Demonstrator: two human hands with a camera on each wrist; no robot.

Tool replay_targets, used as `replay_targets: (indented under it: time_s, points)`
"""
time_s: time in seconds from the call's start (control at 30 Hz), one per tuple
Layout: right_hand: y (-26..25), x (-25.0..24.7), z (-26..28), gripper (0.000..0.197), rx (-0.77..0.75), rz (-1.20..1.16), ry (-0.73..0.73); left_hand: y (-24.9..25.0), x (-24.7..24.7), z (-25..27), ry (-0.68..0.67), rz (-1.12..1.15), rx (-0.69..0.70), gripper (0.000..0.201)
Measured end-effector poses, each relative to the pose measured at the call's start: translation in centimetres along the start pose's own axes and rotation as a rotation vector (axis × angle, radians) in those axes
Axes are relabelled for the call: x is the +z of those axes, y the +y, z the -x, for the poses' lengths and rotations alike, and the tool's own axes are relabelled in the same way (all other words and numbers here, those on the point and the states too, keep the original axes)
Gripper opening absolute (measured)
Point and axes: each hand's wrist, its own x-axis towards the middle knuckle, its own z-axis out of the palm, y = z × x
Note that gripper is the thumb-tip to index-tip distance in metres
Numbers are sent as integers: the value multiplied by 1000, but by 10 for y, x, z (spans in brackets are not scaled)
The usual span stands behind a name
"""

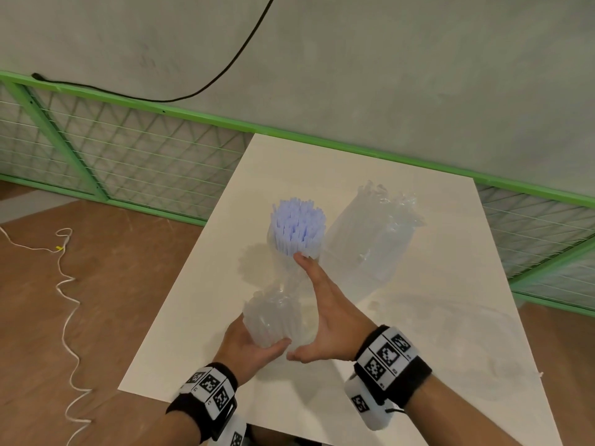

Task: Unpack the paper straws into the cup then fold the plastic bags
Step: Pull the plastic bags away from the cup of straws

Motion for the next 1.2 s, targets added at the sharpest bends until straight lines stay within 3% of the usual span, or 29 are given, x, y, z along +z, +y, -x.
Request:
replay_targets:
  time_s: [0.33, 0.6, 0.8, 1.0, 1.2]
  points:
    - [-6, 3, -19, 99, -42, -286, 292, -3, 0, -3, 16, -32, 8, 51]
    - [-6, 1, -21, 40, -145, -144, 444, 6, 4, -14, 11, 27, -23, 55]
    - [-4, 3, -18, 29, -57, -232, 418, 2, 8, -14, 14, 23, -52, 58]
    - [1, 5, -18, 28, -192, -24, 491, 0, 7, -11, 17, 30, -48, 59]
    - [9, 5, -18, 15, -168, -7, 469, -2, 7, -11, 22, 22, -50, 57]
